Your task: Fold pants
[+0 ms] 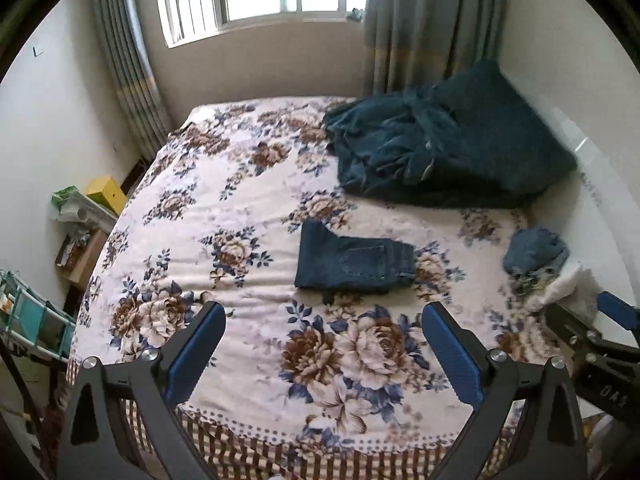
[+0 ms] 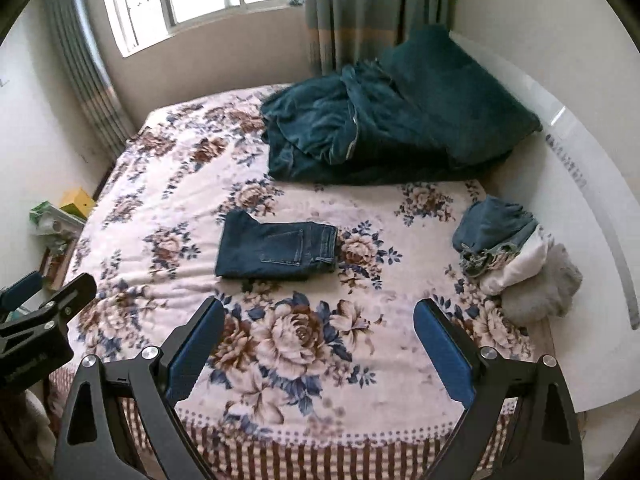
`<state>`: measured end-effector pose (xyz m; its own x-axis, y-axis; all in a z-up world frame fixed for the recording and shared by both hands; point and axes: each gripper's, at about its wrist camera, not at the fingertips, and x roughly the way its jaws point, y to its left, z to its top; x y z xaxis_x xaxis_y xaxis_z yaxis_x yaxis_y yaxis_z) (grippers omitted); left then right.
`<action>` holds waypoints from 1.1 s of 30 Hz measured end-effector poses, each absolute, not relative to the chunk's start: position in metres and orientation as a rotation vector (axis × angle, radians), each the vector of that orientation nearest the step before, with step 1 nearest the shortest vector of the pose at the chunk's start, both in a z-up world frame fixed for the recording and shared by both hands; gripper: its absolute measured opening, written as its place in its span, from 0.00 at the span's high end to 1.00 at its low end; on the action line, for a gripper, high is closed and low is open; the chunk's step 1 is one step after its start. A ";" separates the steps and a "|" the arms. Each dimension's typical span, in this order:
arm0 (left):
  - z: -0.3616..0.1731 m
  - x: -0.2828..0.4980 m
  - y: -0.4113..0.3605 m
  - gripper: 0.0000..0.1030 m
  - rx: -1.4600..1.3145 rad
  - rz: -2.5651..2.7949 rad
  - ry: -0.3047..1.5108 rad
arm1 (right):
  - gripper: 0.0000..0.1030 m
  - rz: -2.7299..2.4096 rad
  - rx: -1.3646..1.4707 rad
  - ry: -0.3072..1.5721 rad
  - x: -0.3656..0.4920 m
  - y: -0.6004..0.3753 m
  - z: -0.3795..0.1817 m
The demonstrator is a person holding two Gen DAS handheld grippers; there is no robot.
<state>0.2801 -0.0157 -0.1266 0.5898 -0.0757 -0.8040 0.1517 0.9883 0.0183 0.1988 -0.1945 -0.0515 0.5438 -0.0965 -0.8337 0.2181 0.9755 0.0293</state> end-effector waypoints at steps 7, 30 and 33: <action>-0.070 0.231 -0.001 0.02 0.079 -0.116 0.852 | 0.05 -0.188 0.132 0.886 0.129 -0.180 0.028; -0.023 0.176 -0.005 0.00 0.044 -0.111 0.751 | 0.03 -0.183 0.076 0.720 0.066 -0.170 0.117; -0.030 0.182 -0.006 0.00 0.028 -0.091 0.736 | 0.03 -0.204 0.065 0.717 0.078 -0.173 0.105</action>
